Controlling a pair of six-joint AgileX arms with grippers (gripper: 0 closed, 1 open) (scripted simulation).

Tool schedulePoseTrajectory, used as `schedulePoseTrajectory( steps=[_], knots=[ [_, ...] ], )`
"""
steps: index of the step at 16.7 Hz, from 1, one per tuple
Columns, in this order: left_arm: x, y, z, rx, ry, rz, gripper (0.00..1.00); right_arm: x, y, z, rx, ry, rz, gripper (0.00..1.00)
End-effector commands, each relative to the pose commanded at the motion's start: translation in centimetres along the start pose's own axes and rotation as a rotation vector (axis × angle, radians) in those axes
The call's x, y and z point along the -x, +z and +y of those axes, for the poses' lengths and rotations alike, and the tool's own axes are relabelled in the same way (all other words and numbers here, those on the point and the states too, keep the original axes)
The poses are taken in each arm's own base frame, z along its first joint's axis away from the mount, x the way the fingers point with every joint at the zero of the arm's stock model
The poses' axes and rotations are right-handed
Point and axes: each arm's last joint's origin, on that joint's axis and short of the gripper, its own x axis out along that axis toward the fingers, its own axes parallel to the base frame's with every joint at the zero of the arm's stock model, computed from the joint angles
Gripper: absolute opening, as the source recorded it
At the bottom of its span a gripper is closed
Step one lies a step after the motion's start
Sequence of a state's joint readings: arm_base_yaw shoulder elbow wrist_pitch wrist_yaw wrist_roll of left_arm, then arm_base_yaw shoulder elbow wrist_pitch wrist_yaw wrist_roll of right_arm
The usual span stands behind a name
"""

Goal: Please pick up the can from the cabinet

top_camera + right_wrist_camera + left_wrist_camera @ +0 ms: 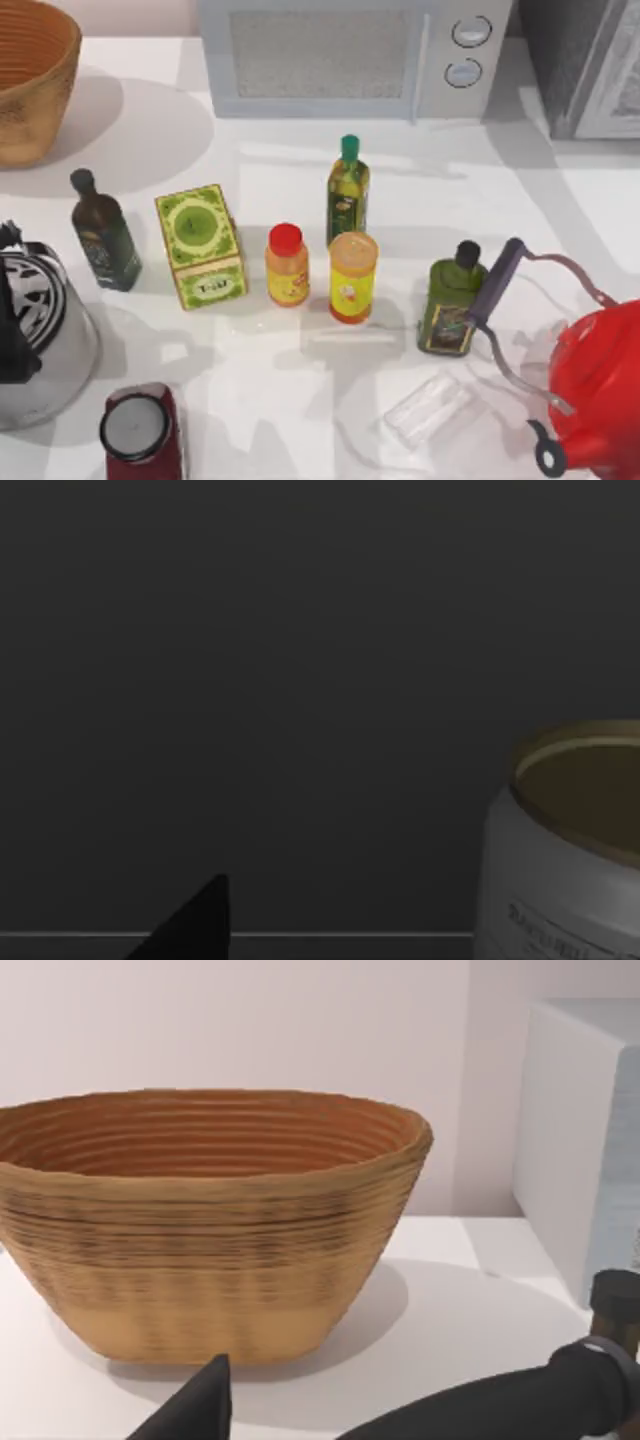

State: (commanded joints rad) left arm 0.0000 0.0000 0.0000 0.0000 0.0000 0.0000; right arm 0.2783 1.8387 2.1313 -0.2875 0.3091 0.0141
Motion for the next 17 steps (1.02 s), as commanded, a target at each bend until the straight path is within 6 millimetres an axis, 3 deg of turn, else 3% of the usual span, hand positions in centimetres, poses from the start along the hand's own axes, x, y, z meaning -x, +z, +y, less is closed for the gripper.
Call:
schedulePoseTrajectory(
  steps=[4,17],
  knots=[
    [0.0,0.0,0.0,0.0,0.0,0.0,1.0,-0.14,-0.02,-0.01,0.0,0.0,0.0,1.0],
    [0.0,0.0,0.0,0.0,0.0,0.0,1.0,-0.14,-0.02,-0.01,0.0,0.0,0.0,0.02]
  ],
)
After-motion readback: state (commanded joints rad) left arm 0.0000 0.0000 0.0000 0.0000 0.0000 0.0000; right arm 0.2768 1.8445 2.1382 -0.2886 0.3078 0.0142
